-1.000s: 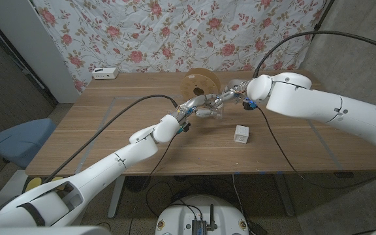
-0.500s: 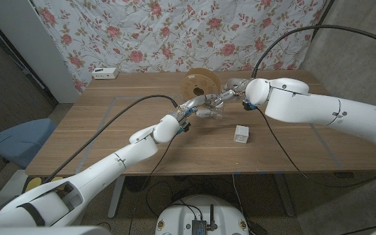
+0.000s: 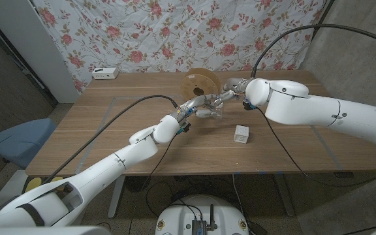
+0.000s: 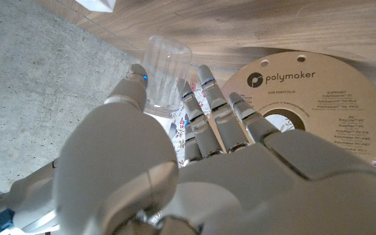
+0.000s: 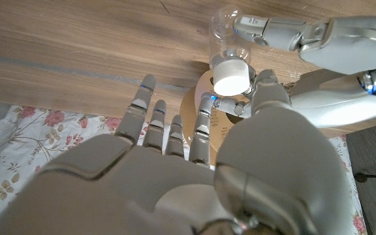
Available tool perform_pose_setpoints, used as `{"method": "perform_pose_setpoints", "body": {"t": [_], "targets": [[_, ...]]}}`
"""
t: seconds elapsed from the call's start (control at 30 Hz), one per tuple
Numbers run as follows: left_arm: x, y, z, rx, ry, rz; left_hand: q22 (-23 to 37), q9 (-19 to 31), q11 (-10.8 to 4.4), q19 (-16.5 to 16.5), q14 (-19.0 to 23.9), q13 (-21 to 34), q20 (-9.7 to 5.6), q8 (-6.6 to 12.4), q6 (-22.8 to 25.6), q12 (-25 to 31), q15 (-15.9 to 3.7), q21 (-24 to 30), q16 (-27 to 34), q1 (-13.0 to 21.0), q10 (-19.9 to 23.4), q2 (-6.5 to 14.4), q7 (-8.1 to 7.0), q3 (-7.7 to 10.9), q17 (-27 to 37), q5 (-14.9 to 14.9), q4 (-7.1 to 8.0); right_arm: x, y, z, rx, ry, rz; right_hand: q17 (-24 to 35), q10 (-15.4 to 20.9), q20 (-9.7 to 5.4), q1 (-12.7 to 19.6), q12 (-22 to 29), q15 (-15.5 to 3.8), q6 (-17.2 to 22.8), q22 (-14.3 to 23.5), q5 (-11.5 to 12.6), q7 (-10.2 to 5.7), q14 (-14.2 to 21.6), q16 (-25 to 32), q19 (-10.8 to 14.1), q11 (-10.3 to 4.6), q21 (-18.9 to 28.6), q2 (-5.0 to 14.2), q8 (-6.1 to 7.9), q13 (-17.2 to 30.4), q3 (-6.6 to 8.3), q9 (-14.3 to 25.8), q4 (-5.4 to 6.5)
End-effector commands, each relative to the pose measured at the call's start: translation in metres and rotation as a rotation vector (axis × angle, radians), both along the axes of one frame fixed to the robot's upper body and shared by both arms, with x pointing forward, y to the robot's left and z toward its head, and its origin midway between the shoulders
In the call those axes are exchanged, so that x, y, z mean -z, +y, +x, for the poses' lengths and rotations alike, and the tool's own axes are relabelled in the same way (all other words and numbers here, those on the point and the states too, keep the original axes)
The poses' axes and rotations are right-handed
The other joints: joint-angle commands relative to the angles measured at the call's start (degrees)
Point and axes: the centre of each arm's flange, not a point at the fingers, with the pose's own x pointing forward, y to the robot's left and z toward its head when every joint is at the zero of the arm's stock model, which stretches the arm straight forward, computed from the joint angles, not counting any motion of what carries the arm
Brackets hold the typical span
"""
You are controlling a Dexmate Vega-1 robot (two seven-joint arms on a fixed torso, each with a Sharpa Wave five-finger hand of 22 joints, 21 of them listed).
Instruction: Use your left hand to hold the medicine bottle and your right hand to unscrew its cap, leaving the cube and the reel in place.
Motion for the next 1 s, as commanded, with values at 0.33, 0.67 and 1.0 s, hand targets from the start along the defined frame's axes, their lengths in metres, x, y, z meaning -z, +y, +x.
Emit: {"method": "perform_pose_setpoints", "body": {"t": [0.33, 0.67, 1.0], "targets": [[-0.0027, 0.0006, 0.0019, 0.002, -0.004, 0.001, 0.17, 0.31, -0.09, 0.05, 0.31, 0.22, -5.33, -0.13, 0.3, 0.31, -5.6, 0.04, 0.0, 0.18, 0.33, 0.36, -0.22, 0.46, 0.08, 0.14, -0.1, -0.0006, 0.0082, 0.0061, 0.03, -0.02, -0.034, 0.17, 1.86, -0.21, 2.47, 0.46, -0.88, 5.04, 0.16, 1.35, -1.01, 2.25, 0.47, 2.74, 0.06, 0.52, -0.34, 2.75, 0.48, 1.99, 1.08, -1.69], [-0.002, 0.0, 0.0025, 0.001, 0.0, 0.001, 0.17, 0.31, -0.06, 0.08, 0.28, 0.22, -5.37, -0.12, 0.32, 0.35, -5.61, 0.05, 0.0, 0.21, 0.44, 0.27, -0.2, 0.39, 0.08, 0.13, -0.13, 0.0009, 0.0095, 0.0086, 0.04, -0.032, -0.038, 0.23, 2.96, -0.73, 3.61, 0.62, -1.51, 7.04, 0.14, 1.6, -1.81, 3.34, 0.72, 3.48, -0.07, 0.52, -0.41, 4.03, 0.54, 2.82, 1.59, -2.03], [-0.0022, -0.0008, 0.0033, 0.002, 0.003, 0.001, 0.17, 0.31, -0.11, 0.06, 0.29, 0.22, -5.29, -0.11, 0.36, 0.36, -5.54, 0.04, -0.02, 0.14, 0.45, 0.33, -0.1, 0.42, 0.05, 0.14, -0.05, 0.0016, 0.0096, 0.0104, 0.048, -0.037, -0.033, 0.31, 4.13, -1.18, 4.8, 0.76, -1.77, 9.25, 0.13, 1.72, -2.38, 4.1, 0.82, 4.04, -0.63, 0.46, -0.48, 5.57, 0.59, 3.7, 2.21, -2.17]]}}
